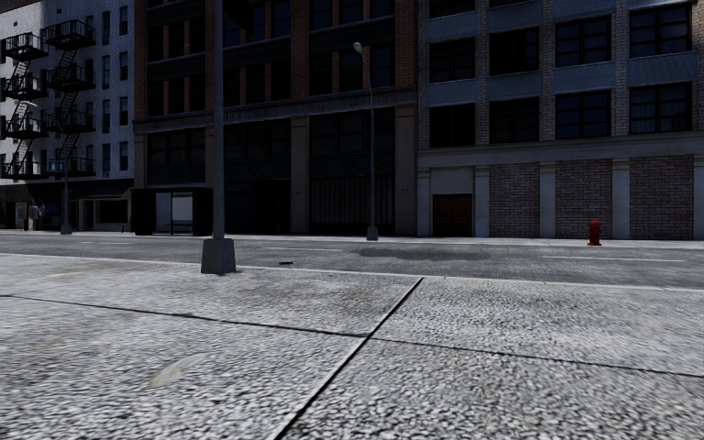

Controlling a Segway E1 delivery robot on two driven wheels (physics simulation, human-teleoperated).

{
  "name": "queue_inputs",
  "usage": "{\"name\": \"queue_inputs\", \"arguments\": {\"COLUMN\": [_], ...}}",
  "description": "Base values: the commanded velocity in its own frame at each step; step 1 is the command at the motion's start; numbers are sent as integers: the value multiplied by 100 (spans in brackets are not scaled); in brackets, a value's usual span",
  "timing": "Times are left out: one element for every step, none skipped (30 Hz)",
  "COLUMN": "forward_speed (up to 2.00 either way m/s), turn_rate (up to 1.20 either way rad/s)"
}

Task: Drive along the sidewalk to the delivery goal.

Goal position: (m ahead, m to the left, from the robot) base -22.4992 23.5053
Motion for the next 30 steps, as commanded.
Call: {"name": "queue_inputs", "arguments": {"forward_speed": [0, 0, 0, 0, 0, 0, 0, 0, 0, 0, 0, 0, 0, 0, 0, 0, 0, 0, 0, 0, 0, 0, 0, 0, 0, 0, 0, 0, 0, 0], "turn_rate": [0, 0, 0, 0, 0, 0, 0, 0, 0, 0, 0, 0, 0, 0, 0, 0, 0, 0, 0, 0, 0, 0, 0, 0, 0, 0, 0, 0, 0, 0]}}
